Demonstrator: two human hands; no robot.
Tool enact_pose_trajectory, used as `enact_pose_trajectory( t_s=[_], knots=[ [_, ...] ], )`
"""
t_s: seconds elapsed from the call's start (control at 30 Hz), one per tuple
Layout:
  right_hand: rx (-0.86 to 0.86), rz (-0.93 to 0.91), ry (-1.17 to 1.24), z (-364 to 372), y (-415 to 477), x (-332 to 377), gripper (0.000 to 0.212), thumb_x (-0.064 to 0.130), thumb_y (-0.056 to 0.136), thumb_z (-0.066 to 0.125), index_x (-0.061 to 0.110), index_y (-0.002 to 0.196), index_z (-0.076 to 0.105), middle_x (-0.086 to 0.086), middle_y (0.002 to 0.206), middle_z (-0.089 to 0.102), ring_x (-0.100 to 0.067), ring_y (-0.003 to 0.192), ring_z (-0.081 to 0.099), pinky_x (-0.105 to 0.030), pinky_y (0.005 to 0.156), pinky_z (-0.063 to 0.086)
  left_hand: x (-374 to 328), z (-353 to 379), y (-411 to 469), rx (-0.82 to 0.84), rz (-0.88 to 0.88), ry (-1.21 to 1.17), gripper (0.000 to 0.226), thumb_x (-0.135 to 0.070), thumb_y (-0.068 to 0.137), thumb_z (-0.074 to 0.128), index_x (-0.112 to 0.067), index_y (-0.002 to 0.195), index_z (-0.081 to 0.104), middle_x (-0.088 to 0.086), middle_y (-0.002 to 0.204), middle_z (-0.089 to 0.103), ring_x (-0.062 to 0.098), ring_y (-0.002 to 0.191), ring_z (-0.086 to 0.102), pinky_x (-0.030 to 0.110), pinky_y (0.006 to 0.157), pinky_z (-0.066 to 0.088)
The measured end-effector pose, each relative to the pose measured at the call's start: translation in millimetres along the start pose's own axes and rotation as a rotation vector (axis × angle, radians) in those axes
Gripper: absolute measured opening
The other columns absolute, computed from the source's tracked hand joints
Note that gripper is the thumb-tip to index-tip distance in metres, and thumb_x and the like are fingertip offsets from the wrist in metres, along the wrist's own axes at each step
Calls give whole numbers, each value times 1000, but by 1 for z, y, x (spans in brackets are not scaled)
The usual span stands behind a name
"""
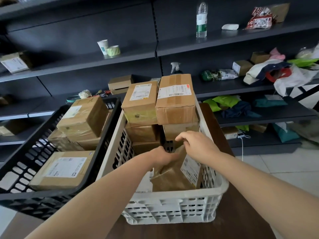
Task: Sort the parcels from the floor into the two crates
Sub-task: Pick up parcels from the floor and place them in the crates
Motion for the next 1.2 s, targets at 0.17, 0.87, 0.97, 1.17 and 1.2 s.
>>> enact_pose_trajectory(
  t_s=[0.17,0.87,0.97,1.17,1.2],
  knots=[
    [-46,23,69,5,5,-9,49,-4,93,44,28,128,58,7,130,62,-9,119,57,-29,99,49,4,21,2,92,-54,-14,97,-69,83,58,-10,154,25,13,151,42,34,130,49,39,90,44],
    [-38,-9,-45,8,2,-10,39,12,96,47,34,127,55,7,130,61,-15,115,59,-34,85,55,15,4,-10,226,-123,-571,46,-54,93,51,-20,123,59,12,126,60,36,117,56,61,104,39],
    [-5,-18,-36,12,1,-13,43,7,95,48,35,126,55,7,127,63,-14,113,61,-33,85,56,17,17,-10,240,-136,-443,45,-24,104,41,-7,145,41,21,147,43,45,130,46,66,102,42],
    [-10,-9,-3,10,1,-12,49,-1,91,47,31,126,58,5,125,65,-16,114,61,-36,92,55,8,-14,-5,-129,-44,-406,39,2,101,38,1,139,44,22,138,50,31,106,57,46,86,56],
    [-35,-6,33,8,1,-11,48,-1,92,46,30,125,59,5,124,65,-15,114,61,-35,93,55,7,-21,-3,-208,-18,-466,37,1,101,39,1,137,46,21,127,55,28,97,55,44,84,55]
  ],
)
Point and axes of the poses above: each hand's wrist, its own y-axis towards the middle knuckle, its own z-axis out of the palm, x = y × z, the point moved 5 cm from there along y, towards the middle knuckle
